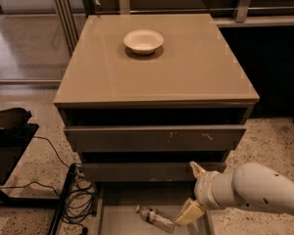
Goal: Pick water bottle from bottom drawer and place on counter
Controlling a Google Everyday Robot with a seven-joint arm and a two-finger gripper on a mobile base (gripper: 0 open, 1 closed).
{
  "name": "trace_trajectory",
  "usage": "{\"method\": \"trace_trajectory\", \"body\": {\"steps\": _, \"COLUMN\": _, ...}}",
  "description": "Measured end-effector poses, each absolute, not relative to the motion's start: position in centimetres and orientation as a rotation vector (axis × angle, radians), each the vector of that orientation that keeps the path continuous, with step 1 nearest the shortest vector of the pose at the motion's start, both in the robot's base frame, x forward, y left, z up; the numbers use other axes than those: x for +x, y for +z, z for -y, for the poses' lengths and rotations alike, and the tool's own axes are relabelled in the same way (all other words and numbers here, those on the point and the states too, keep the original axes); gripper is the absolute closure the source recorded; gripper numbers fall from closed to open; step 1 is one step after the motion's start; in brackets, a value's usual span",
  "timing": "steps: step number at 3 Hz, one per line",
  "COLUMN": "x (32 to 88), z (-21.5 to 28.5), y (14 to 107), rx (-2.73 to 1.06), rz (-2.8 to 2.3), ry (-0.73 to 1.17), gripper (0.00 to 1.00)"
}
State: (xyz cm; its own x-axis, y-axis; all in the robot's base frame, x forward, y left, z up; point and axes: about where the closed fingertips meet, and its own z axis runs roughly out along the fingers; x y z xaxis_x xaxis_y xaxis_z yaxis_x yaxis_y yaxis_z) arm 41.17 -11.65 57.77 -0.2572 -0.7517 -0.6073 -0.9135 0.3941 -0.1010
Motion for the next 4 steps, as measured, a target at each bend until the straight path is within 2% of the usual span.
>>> {"method": "trace_trajectory", "body": {"steps": 2, "x": 43.6, "z": 13.5, "y": 48.0, "rx": -1.336, "rz": -1.978, "ry": 0.368, "gripper": 0.0}}
{"method": "trace_trajectory", "body": {"steps": 4, "x": 43.6, "z": 12.7, "y": 37.9, "rx": -1.256, "rz": -2.004, "ry": 0.577, "gripper": 0.0}}
